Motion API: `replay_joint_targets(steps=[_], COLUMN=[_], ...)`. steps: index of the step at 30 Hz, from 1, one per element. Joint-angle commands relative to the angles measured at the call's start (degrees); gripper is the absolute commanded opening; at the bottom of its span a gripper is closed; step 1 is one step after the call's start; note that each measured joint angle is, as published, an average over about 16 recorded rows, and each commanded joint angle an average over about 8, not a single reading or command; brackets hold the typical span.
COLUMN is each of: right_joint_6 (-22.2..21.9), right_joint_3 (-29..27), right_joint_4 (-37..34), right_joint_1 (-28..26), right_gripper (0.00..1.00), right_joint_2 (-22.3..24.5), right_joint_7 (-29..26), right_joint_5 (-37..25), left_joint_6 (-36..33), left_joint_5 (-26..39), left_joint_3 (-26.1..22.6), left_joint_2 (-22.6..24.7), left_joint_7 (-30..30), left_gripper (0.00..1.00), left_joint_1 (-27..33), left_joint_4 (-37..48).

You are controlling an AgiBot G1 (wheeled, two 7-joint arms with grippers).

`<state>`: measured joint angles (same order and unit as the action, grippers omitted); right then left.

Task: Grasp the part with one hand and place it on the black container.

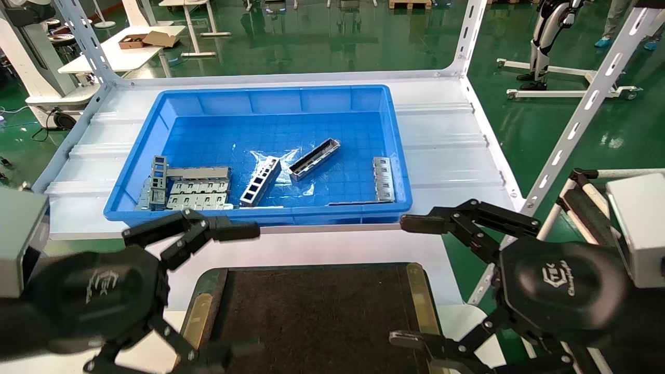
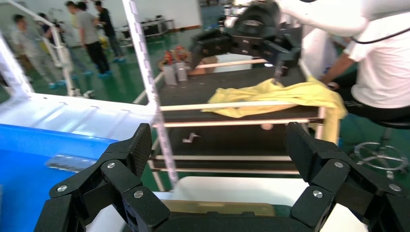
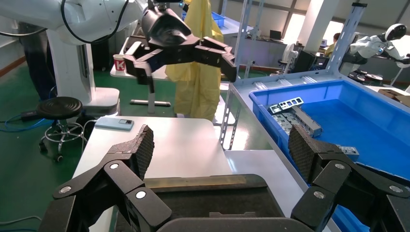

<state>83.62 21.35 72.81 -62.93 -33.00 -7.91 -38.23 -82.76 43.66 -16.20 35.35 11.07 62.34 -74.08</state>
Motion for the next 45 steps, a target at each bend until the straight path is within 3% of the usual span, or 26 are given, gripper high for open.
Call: replay_joint_targets(steps=[1,8,15,26,34,35,42,45], right_joint_6=[0.0,0.01,0.01,0.0,0.0,0.0,0.0,0.0], right_joint_3=[0.0,0.01,0.01,0.02,0.02,0.02,0.03,0.03], right_joint_4=[0.0,-0.01,-0.01,-0.01,-0.01,-0.01,-0.01,-0.01], right_joint_1=[0.0,-0.01,-0.01,-0.01,-0.01,-0.01,-0.02,-0.02], right_gripper=[1.0,1.0,1.0,1.0,0.97,0.85,0.01,0.0], right_joint_2=[0.0,0.0,0.0,0.0,0.0,0.0,0.0,0.01], right_joint_7=[0.0,0.01,0.01,0.01,0.01,0.01,0.02,0.02], right_joint_5=[0.0,0.0,0.01,0.01,0.01,0.01,0.02,0.02], left_joint_6=[0.69,8.0,16.54,29.39,38.1,38.91,42.43,43.22], left_joint_5=[0.26,7.17,18.24,32.88,36.33,36.43,35.94,35.02], left_joint_3=[0.12,-1.78,-6.26,-12.78,-13.82,-13.82,-14.3,-14.88], left_joint_2=[-0.08,2.64,10.32,26.59,37.04,38.05,42.19,42.61], left_joint_7=[0.07,0.58,-0.39,-4.4,-8.87,-9.37,-12.36,-13.03], left_gripper=[1.0,1.0,1.0,1.0,1.0,0.92,0.04,0.0], left_joint_1=[0.19,2.26,7.39,19.3,25.89,26.55,28.96,29.01], left_joint_4=[-0.18,-0.77,4.86,27.51,46.11,48.1,57.27,58.58])
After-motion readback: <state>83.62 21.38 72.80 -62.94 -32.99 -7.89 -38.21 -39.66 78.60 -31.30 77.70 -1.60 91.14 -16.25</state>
